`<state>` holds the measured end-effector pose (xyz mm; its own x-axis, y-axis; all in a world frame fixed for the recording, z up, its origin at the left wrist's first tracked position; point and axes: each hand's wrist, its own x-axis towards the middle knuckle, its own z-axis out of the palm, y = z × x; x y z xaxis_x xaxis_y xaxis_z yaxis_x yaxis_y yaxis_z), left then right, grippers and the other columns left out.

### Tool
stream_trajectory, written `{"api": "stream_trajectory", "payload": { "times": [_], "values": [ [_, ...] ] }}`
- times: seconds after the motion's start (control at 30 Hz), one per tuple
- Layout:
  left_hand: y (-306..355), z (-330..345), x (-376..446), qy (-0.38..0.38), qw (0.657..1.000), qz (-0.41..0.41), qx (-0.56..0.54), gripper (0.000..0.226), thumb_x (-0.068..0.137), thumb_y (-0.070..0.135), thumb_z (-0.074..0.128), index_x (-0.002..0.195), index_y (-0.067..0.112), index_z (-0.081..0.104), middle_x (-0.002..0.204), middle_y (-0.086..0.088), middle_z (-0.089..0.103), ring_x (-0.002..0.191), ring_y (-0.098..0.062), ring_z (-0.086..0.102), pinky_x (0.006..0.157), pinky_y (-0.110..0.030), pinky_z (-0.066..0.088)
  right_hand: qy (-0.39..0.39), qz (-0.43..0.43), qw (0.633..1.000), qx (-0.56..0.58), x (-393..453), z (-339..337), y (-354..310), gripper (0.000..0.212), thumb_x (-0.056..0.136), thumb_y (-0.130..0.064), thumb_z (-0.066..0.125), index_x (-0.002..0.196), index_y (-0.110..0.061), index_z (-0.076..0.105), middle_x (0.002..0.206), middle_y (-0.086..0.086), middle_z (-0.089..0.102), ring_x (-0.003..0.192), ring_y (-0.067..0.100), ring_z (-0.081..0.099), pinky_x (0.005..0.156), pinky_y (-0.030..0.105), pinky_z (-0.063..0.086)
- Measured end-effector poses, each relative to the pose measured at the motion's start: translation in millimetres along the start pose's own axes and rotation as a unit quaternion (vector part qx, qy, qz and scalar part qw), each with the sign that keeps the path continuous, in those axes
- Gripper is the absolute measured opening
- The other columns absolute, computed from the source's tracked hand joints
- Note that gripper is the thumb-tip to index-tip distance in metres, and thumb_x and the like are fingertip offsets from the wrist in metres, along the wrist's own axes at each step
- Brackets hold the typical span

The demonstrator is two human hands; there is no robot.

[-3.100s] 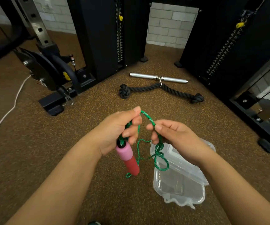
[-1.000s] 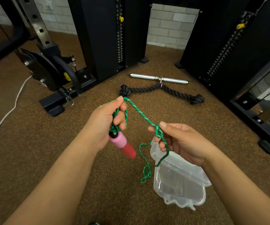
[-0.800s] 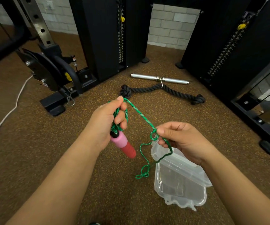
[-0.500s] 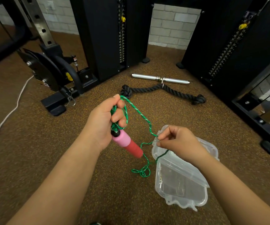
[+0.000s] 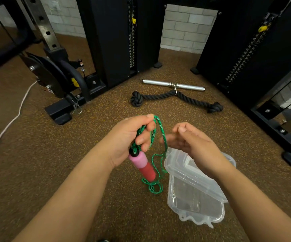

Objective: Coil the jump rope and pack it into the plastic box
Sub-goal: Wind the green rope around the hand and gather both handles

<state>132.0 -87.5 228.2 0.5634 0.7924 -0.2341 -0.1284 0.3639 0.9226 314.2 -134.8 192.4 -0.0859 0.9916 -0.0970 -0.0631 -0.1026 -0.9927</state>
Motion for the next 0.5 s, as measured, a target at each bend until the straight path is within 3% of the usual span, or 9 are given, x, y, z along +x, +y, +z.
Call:
{"api": "stream_trajectory", "payload": {
  "times": [0.1,0.2,0.27,0.33,0.4,0.5],
  "values": [
    [-0.3,0.6,0.6,-0.006,1.0,-0.001,-0.002,0.035,0.096,0.023,0.042,0.063,0.013,0.048,0.036,0.006,0.033,0.035,-0.012,0.036,0.043,-0.022,0.036,-0.038,-0.007,0.998,-0.039,-1.8,2.6,-1.7,0.029,0.09,-0.034,0.042,0.106,-0.018,0.062,0.062,-0.005,0.058,0.078,0.02,0.066,0.082,0.027,0.05],
    [-1.0,1.8,0.9,0.002,1.0,-0.006,-0.027,0.032,0.093,0.025,0.045,0.063,0.014,0.048,0.036,0.006,0.032,0.034,-0.011,0.036,0.042,-0.022,0.036,0.012,-0.024,0.997,-0.077,0.4,3.9,0.2,0.031,0.093,-0.035,0.04,0.084,-0.026,0.069,0.054,-0.009,0.044,0.057,0.013,0.054,0.072,0.041,0.047],
    [-1.4,3.0,-0.1,0.006,0.999,-0.012,-0.039,0.03,0.088,0.03,0.048,0.063,0.014,0.05,0.036,0.004,0.035,0.034,-0.012,0.038,0.044,-0.023,0.036,0.081,-0.045,0.984,-0.153,1.1,2.9,3.1,0.032,0.093,-0.039,0.04,0.076,-0.031,0.066,0.055,-0.005,0.046,0.053,0.011,0.047,0.066,0.045,0.047],
    [-2.9,4.3,-1.3,0.005,1.0,-0.023,-0.021,0.037,0.09,0.036,0.047,0.063,0.014,0.057,0.038,0.002,0.044,0.037,-0.015,0.044,0.047,-0.025,0.04,0.106,-0.094,0.95,-0.277,0.2,2.1,9.6,0.029,0.093,-0.041,0.039,0.074,-0.033,0.06,0.06,-0.005,0.053,0.054,0.004,0.045,0.06,0.034,0.043],
    [-2.7,5.0,-2.5,0.001,0.999,-0.036,-0.011,0.05,0.093,0.046,0.04,0.069,0.013,0.069,0.047,-0.003,0.059,0.041,-0.017,0.053,0.05,-0.025,0.047,0.08,-0.125,0.906,-0.397,-1.8,5.2,15.3,0.025,0.094,-0.043,0.036,0.076,-0.034,0.051,0.062,-0.014,0.052,0.059,0.001,0.048,0.059,0.031,0.041],
    [0.8,0.8,-1.1,-0.044,0.993,-0.057,-0.096,0.08,0.091,0.063,0.019,0.098,0.004,0.074,0.077,-0.014,0.074,0.059,-0.02,0.067,0.063,-0.026,0.053,0.027,-0.11,0.86,-0.497,-6.3,13.8,18.7,0.035,0.094,-0.047,0.026,0.088,-0.023,0.052,0.077,-0.008,0.057,0.073,0.019,0.056,0.063,0.039,0.044]
  ]
}}
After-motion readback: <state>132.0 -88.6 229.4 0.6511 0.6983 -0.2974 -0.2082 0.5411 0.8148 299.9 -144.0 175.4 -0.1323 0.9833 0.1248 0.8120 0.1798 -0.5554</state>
